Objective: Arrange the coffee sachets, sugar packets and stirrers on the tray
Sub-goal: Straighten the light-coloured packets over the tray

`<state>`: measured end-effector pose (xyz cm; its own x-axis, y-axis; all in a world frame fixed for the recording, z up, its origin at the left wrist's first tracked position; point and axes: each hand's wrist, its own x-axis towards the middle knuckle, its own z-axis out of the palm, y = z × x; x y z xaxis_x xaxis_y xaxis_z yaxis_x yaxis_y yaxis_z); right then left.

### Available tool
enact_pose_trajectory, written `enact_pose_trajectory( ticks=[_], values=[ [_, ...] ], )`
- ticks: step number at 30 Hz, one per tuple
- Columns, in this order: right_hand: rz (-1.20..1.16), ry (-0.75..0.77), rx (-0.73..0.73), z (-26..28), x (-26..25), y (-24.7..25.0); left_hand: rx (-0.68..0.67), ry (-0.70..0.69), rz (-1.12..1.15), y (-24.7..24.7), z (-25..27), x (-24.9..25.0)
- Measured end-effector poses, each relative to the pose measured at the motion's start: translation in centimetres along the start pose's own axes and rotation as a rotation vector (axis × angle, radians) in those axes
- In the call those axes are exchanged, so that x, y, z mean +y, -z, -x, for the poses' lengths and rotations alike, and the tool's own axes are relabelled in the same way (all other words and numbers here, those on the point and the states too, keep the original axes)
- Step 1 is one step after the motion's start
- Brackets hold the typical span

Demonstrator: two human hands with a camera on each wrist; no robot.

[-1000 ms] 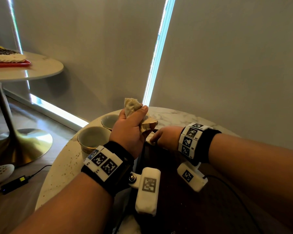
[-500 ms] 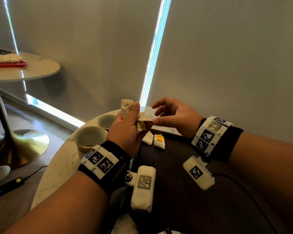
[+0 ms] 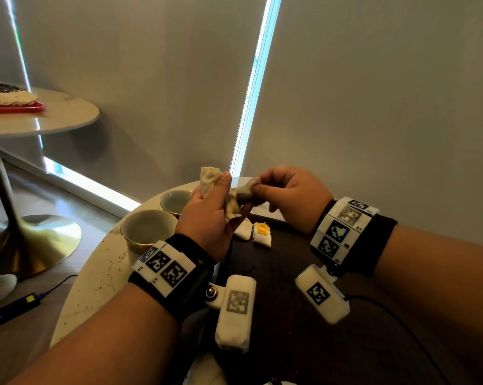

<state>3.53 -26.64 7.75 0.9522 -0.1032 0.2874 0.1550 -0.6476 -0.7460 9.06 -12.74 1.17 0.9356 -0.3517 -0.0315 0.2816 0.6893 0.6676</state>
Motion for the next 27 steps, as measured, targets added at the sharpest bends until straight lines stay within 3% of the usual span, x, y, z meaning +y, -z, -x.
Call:
enact_pose_trajectory(
  ticks=[6,12,17,27],
  values=[
    [-0.173,-0.077,0.078,-0.6,0.4,0.4,0.007,0.027,0.011,-0.1,0.1,-0.1],
    [-0.318,-0.147,-0.001,-0.4,0.4,0.3,-0.083,0.001,-0.043,0.1,0.2,-0.2],
    [-0.466,-0.218,-0.068,0.1,0.1,-0.1,-0.084,-0.038,-0.052,0.3,0.1,-0.3],
    [-0.372,-0.117,-0.092,0.6,0.5,-0.2,-0.06,-0.086,-0.103,0.1,0.0,-0.4]
  ],
)
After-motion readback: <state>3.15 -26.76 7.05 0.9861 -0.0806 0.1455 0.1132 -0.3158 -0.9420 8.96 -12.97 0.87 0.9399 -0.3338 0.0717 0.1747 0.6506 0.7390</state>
